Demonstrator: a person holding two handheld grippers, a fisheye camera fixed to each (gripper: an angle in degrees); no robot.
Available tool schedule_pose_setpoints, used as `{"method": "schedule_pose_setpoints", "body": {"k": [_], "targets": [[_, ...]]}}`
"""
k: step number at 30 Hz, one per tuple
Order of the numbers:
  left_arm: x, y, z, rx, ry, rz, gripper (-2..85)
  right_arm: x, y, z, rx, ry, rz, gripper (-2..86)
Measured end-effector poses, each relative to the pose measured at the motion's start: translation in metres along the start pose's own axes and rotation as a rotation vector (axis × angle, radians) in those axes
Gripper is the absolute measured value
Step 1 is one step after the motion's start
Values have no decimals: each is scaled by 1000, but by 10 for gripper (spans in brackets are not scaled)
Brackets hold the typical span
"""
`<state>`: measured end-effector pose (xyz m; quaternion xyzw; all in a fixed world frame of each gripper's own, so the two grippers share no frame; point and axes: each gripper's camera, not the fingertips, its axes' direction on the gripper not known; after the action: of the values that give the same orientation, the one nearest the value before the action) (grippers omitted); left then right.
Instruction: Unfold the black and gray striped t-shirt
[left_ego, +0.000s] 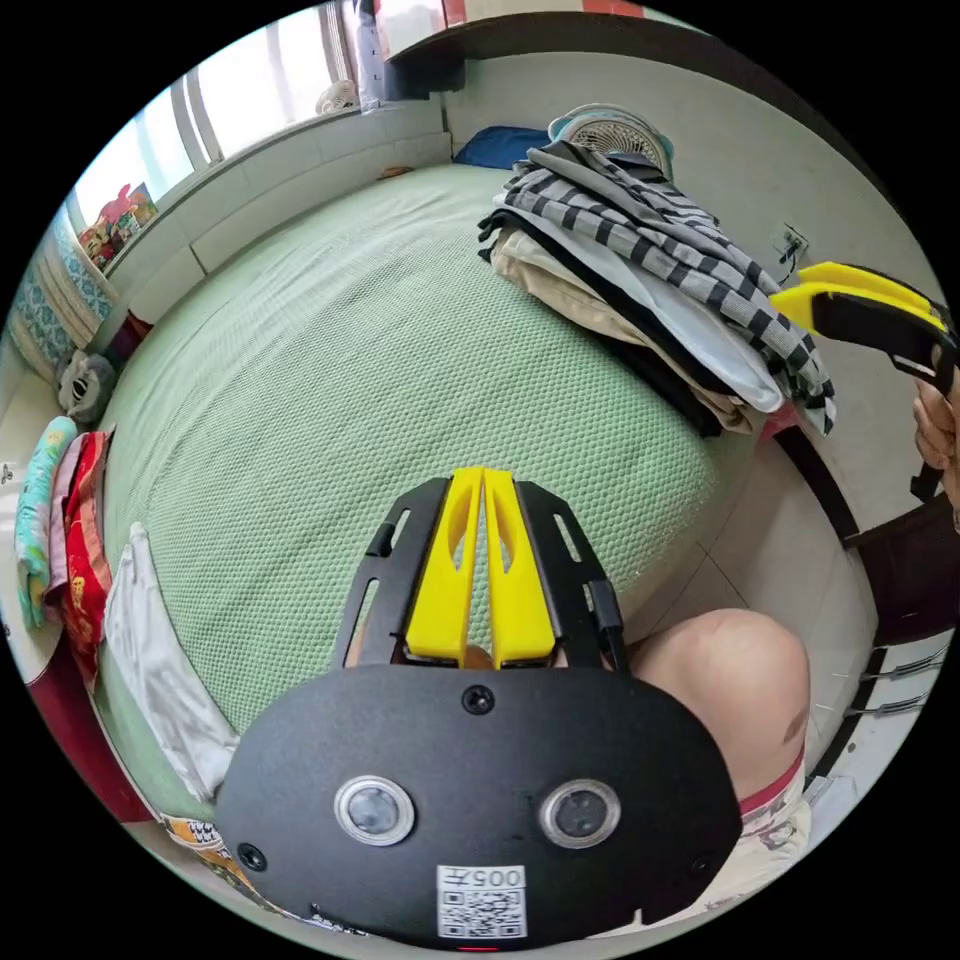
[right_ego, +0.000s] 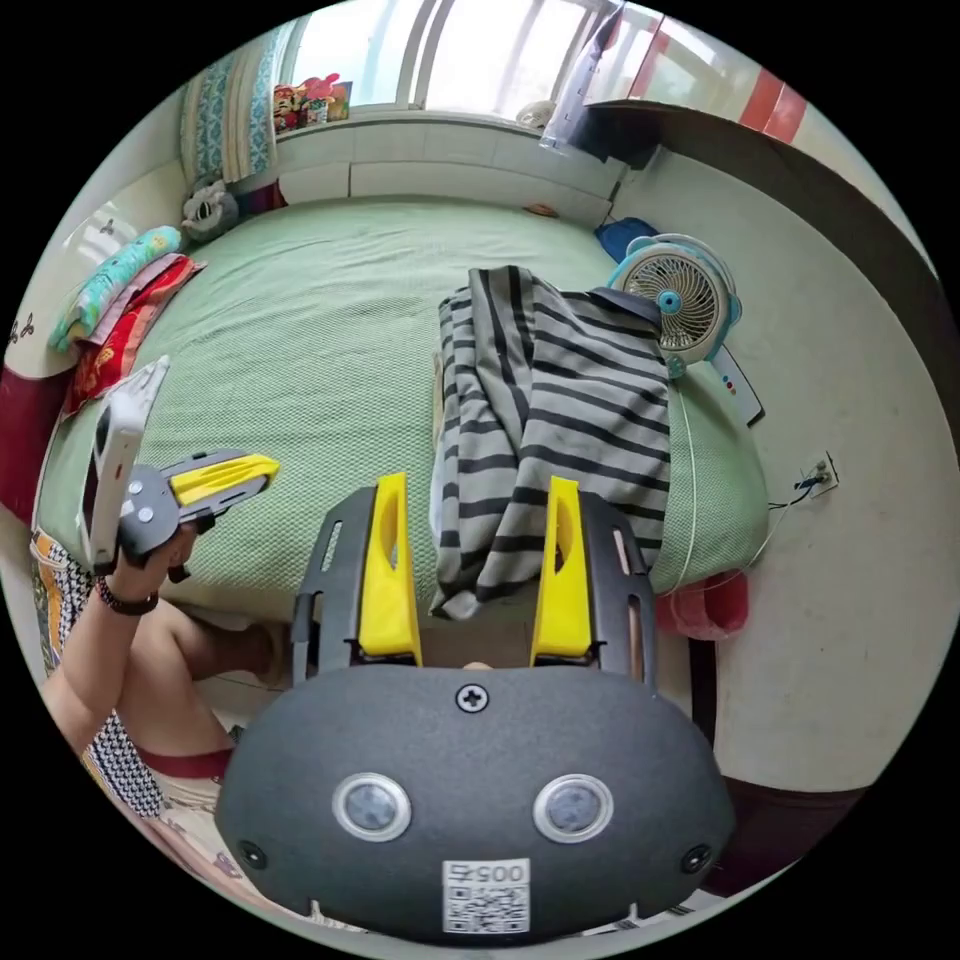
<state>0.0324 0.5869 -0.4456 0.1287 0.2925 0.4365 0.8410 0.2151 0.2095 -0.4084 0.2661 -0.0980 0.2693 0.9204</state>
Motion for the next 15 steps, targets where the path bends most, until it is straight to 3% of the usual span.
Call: {"method": "schedule_pose_setpoints", "body": {"k": [3, 8, 11, 15], "targets": [[1, -8, 11, -39, 59, -23, -1, 7, -28, 18, -40, 12, 24, 176], [2, -19, 8, -10, 10, -24, -1, 6, -57, 53, -144, 103, -7, 177], [-3, -25, 14, -31, 51, -57, -1, 10, -64, 68, -209, 211, -34, 132], [-1, -31, 12, -20, 79, -57, -2, 52, -73, 33, -102, 97, 68, 48]]}}
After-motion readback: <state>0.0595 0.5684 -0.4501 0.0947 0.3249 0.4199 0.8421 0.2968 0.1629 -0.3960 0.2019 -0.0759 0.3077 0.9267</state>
